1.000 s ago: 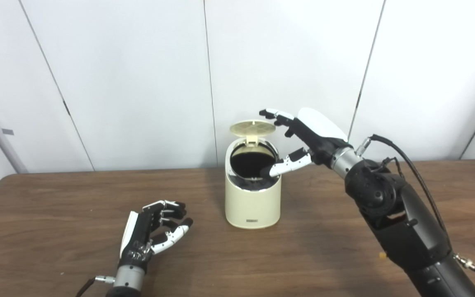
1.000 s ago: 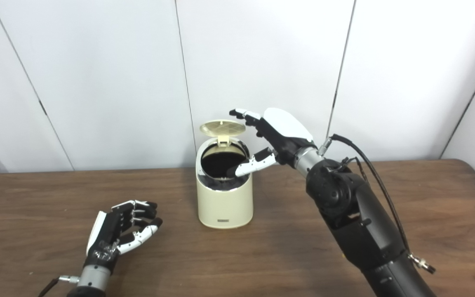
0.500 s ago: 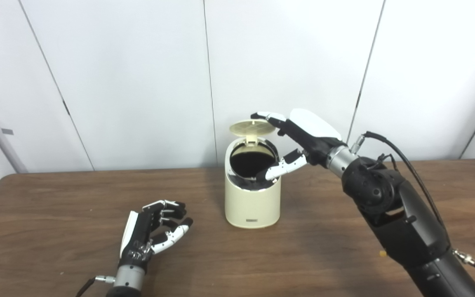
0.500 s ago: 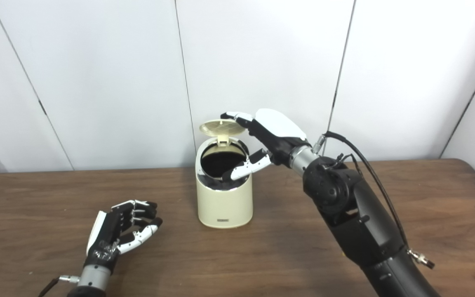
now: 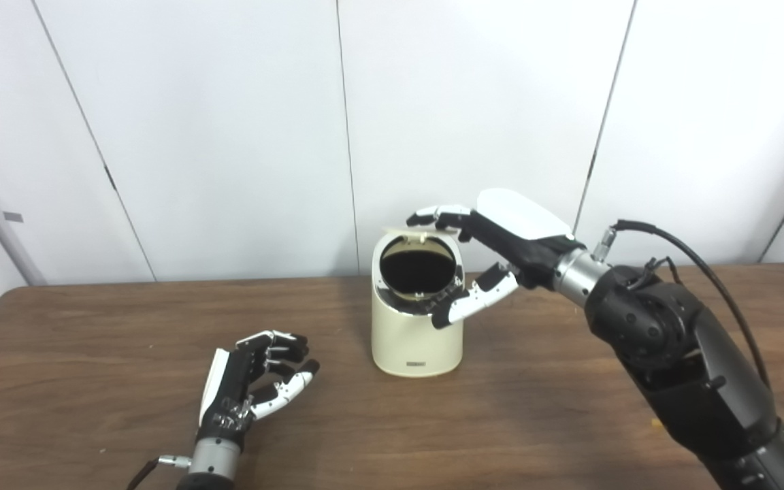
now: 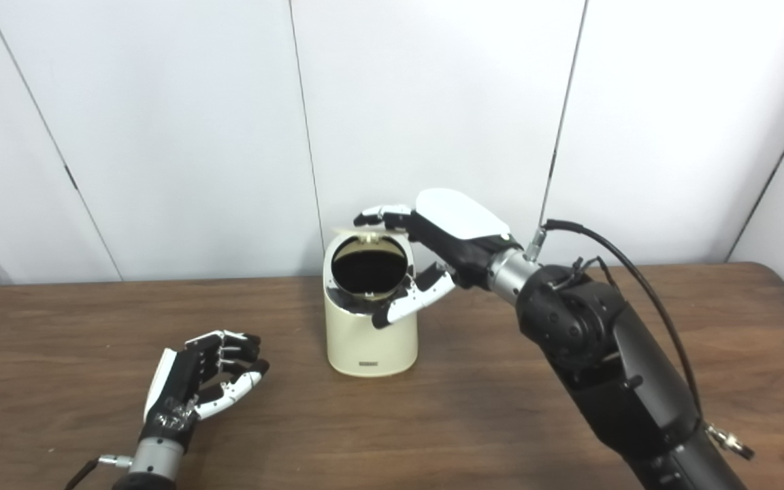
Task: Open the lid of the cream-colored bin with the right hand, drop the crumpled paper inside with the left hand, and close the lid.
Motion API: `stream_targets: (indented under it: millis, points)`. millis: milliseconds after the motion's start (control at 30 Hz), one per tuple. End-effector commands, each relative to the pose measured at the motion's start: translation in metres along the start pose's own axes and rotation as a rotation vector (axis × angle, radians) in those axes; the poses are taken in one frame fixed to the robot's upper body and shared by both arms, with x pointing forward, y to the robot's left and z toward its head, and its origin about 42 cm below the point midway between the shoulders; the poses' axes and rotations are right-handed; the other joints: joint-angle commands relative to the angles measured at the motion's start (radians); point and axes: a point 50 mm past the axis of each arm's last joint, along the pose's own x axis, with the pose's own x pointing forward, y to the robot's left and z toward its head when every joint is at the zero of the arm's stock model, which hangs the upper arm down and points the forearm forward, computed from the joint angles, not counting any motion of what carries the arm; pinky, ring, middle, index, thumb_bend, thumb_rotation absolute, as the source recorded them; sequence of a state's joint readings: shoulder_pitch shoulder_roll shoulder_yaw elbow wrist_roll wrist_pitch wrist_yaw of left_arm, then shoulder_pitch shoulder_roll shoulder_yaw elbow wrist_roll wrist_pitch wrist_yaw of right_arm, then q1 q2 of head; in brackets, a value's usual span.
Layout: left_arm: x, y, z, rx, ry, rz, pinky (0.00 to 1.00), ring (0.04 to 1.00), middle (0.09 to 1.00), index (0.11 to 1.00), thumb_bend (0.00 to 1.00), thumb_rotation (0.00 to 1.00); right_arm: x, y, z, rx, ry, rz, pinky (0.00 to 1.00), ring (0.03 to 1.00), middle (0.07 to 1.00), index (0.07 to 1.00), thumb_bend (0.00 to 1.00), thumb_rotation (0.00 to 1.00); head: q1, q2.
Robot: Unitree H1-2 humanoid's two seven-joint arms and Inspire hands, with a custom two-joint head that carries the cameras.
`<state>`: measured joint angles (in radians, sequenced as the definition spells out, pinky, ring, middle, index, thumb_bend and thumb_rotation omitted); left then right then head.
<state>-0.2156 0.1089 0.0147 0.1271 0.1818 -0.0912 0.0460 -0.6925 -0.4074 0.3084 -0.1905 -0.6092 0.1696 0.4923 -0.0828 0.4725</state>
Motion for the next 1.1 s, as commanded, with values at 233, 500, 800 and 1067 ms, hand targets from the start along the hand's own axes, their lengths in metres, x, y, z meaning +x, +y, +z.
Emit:
stream_targets:
  millis: [233,500,800,1067]
  points:
    - [0.009,0.002,0.019,-0.011,-0.071,0.026,0.56,0.637,0.689,0.497,0.51,0.06,-0.01,-0.016,0.001,-0.077,-0.051,-0.017,0.68,0.778,0.795,0.765,0.88,0.4,0.0,0.013]
    - [0.007,0.0,0.021,-0.003,-0.06,0.027,0.57,0.64,0.688,0.497,0.51,0.06,-0.001,-0.006,-0.007,-0.079,-0.02,-0.003,0.66,0.776,0.787,0.764,0.89,0.41,0.009,0.023]
    - [0.005,0.0,0.023,-0.006,-0.054,0.035,0.55,0.631,0.687,0.497,0.51,0.06,0.006,0.002,-0.005,-0.102,0.006,0.043,0.67,0.789,0.801,0.774,0.87,0.39,0.017,0.034]
    - [0.003,-0.005,0.023,-0.025,-0.047,0.03,0.53,0.628,0.692,0.497,0.51,0.06,0.012,0.01,-0.002,-0.124,-0.009,0.081,0.65,0.785,0.79,0.778,0.87,0.42,0.023,0.047]
